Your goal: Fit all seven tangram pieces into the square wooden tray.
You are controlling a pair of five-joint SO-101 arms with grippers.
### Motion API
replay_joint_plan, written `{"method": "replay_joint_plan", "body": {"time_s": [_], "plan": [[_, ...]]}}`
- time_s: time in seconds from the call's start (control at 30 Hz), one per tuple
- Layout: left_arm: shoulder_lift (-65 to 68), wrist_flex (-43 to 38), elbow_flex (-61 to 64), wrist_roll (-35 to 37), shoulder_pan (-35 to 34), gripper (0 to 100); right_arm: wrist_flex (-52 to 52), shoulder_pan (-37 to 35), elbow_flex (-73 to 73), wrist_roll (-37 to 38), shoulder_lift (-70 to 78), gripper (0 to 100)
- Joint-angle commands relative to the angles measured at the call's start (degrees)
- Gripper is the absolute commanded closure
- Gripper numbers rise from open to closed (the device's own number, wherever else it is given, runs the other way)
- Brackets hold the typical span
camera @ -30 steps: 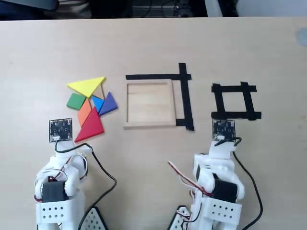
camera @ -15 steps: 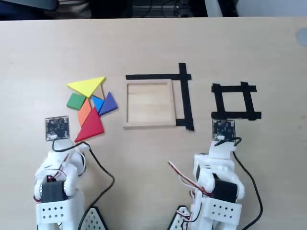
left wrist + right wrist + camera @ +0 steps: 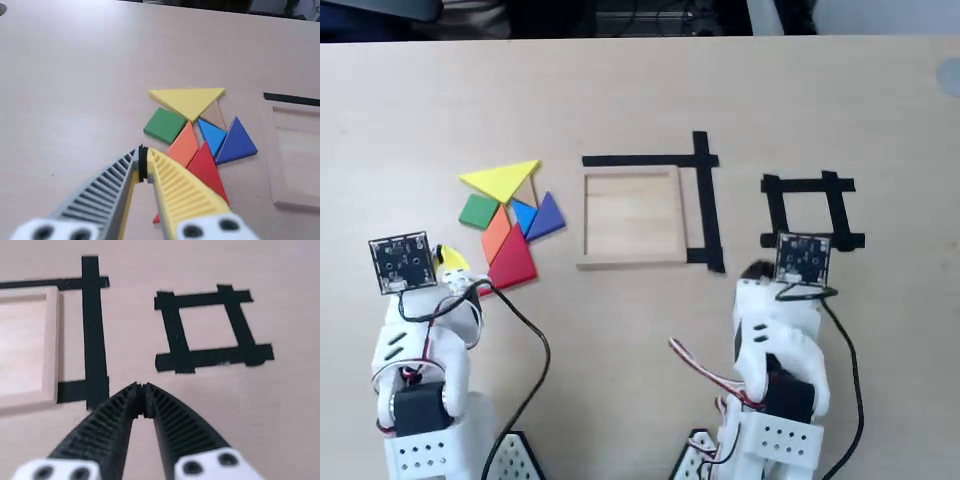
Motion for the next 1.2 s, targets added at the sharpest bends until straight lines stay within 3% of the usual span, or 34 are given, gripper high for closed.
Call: {"method": "replay_joint_plan", "body": {"time_s": [0.0, 0.17, 0.37, 0.5, 0.67, 0.8, 0.93, 1.17], "plan": [[-0.44, 3.34, -2.77, 0.09, 3.03, 97, -4.31, 0.44, -0.66, 6.86, -4.26, 98.3], [-0.44, 5.01, -6.99, 0.09, 0.48, 97, -3.25, 0.44, -4.0, 17.76, -4.26, 98.3], [-0.35, 6.68, -9.45, -2.11, 0.57, 95, 4.66, 0.26, -15.25, 8.35, -4.26, 98.3], [-0.35, 12.48, -12.26, -5.19, 3.12, 89, 11.16, -3.87, -21.49, 7.56, -4.18, 98.2], [1.41, 14.15, -19.03, -8.18, 3.03, 90, 13.98, -6.77, -26.33, 7.38, -4.09, 97.1], [13.8, 14.07, -27.12, -8.09, 3.03, 90, 14.86, -8.53, -28.09, 6.51, -3.38, 88.4], [34.2, 14.95, -39.96, -8.09, 3.47, 89, 14.42, -10.73, -30.11, 5.71, 3.47, 90.7], [66.81, 26.37, -63.96, -13.54, 7.16, 89, 9.23, -12.04, -38.64, 3.25, 25.27, 91.0]]}}
